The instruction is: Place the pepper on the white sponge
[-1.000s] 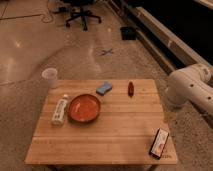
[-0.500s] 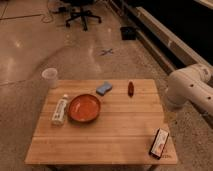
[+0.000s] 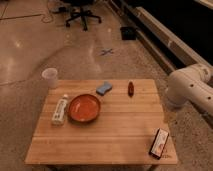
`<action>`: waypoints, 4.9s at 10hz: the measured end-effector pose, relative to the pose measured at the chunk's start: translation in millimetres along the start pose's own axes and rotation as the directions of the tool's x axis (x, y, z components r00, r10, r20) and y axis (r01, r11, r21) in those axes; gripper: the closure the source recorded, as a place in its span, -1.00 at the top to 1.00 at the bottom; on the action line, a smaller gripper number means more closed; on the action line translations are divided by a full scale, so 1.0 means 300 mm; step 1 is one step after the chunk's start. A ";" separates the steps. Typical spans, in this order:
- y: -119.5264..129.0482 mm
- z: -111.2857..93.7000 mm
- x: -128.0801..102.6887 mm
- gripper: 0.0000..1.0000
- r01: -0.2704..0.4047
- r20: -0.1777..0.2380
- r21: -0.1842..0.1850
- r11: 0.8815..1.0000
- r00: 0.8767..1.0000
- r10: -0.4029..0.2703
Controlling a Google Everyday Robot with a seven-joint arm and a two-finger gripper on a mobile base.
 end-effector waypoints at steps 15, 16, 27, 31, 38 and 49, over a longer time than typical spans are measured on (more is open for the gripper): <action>-0.065 -0.001 0.016 0.30 0.003 0.003 0.002 1.000 1.000 -0.003; -0.072 -0.001 0.013 0.30 0.004 0.003 0.003 1.000 1.000 -0.004; -0.110 0.001 0.022 0.30 0.003 0.004 0.000 1.000 1.000 -0.003; -0.124 0.001 0.031 0.30 -0.001 0.004 0.000 1.000 1.000 0.001; -0.162 0.013 0.024 0.30 0.002 0.009 -0.002 1.000 1.000 -0.001; -0.218 0.048 0.025 0.30 -0.005 0.016 -0.006 1.000 1.000 0.005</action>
